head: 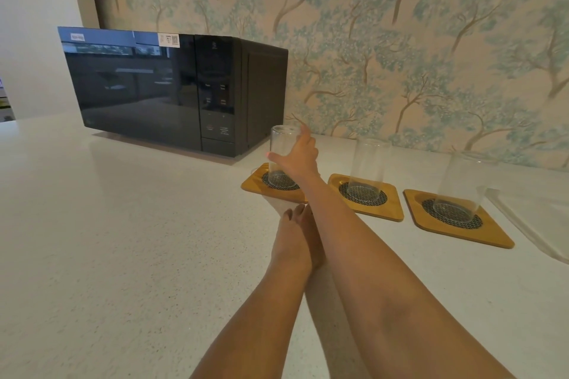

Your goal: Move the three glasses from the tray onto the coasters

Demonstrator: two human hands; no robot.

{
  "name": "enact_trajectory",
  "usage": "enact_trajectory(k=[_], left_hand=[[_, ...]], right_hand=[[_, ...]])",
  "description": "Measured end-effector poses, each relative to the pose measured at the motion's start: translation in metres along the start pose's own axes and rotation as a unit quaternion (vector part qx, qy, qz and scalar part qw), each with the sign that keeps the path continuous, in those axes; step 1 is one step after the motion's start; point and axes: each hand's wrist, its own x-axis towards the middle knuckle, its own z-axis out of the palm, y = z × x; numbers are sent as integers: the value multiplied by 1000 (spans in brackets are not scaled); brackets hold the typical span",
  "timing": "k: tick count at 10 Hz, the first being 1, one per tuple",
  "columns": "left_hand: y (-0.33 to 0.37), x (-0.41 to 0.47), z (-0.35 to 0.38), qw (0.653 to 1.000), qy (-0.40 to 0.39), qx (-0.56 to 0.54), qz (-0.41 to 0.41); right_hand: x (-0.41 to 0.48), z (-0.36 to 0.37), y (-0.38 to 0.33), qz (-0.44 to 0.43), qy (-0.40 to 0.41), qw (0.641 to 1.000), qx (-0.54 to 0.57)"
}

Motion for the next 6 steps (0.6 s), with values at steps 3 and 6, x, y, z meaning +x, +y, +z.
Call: enact_trajectory(k=[3, 6], left_hand=[[-11, 11, 1, 999, 6, -40, -34], [5, -10, -3, 994, 33, 103, -7]], right_hand=[[-1, -2, -1, 2, -2, 1000, 10], [-12, -11, -2, 11, 1, 999, 37]])
